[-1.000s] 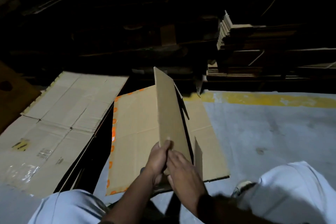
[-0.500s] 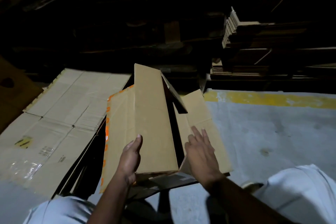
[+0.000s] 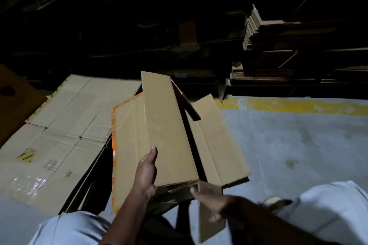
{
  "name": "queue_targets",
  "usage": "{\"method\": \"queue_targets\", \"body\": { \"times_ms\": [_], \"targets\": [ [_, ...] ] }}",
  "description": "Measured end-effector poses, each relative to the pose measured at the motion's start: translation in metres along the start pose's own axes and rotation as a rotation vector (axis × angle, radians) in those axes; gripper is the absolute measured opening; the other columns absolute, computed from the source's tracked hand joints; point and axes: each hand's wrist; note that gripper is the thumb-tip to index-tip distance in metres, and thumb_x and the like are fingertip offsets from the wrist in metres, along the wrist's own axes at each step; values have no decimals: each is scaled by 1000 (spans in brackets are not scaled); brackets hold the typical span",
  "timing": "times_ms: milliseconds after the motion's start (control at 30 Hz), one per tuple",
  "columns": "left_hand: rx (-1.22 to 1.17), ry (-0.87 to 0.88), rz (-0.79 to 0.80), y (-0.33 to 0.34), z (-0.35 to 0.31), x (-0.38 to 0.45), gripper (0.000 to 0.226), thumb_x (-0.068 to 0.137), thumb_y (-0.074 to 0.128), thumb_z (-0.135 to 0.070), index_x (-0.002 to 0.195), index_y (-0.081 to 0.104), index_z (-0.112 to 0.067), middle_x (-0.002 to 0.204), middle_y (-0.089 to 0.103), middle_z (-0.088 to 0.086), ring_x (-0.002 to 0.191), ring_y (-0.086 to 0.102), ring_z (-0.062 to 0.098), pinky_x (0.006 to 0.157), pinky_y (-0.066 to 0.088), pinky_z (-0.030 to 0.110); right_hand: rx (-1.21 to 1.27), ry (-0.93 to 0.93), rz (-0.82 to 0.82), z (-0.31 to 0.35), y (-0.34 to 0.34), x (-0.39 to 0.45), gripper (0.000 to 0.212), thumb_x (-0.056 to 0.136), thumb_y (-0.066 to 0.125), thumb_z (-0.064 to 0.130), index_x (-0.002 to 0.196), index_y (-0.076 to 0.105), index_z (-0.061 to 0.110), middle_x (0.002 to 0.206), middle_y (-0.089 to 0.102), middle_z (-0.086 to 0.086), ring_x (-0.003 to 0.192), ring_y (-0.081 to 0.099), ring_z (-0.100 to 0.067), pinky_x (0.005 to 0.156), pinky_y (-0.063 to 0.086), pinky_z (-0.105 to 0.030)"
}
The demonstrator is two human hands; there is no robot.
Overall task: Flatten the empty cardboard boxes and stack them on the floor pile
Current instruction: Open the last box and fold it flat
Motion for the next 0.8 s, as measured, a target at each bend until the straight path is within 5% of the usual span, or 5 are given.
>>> {"method": "queue_targets", "body": {
  "times_ms": [100, 267, 500, 633, 800],
  "targets": [
    [21, -41, 23, -6, -3, -1, 39, 102, 51, -44, 130, 61, -19, 134, 61, -7, 122, 55, 7, 106, 33, 33, 406, -223, -57, 12, -31, 10, 98, 81, 40, 84, 158, 20, 26, 166, 16, 1, 152, 18, -25, 122, 23, -44],
    [-28, -214, 137, -2, 16, -17, 50, 101, 49, -47, 125, 66, -7, 117, 72, 20, 107, 71, 35, 96, 54, 54, 413, -320, -206, 33, -18, 36, 88, 68, 73, 75, 129, 59, 13, 124, 70, -2, 118, 64, -21, 108, 47, -45],
    [409, 160, -136, -5, 33, -14, 49, 81, 69, -50, 103, 62, -7, 91, 70, 5, 94, 68, 33, 74, 52, 27, 411, -524, -522, 30, 14, 34, 27, 89, 74, 25, 113, 69, 14, 107, 75, 5, 100, 71, -9, 91, 55, -27],
    [908, 459, -302, 16, 22, -5, 98, 77, 75, -57, 151, 34, -6, 157, 33, 14, 147, 28, 29, 117, 29, 43, 197, -484, -695, 32, 45, 19, 48, 92, 70, 26, 137, 57, 20, 128, 65, 10, 118, 60, -4, 97, 46, -17],
    [1105, 279, -258, 58, -10, -2, 130, 72, 60, -83, 160, 0, -8, 167, -2, 18, 154, -2, 36, 117, 16, 63, -110, -459, -749, 46, 65, -9, 66, 99, 54, 18, 157, 26, 31, 158, 33, 14, 150, 19, -8, 116, 25, -21]
  ]
}}
Point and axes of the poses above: each hand's wrist, its own x-axis towards the middle knuckle, its own y-axis out of the palm, z = x × y
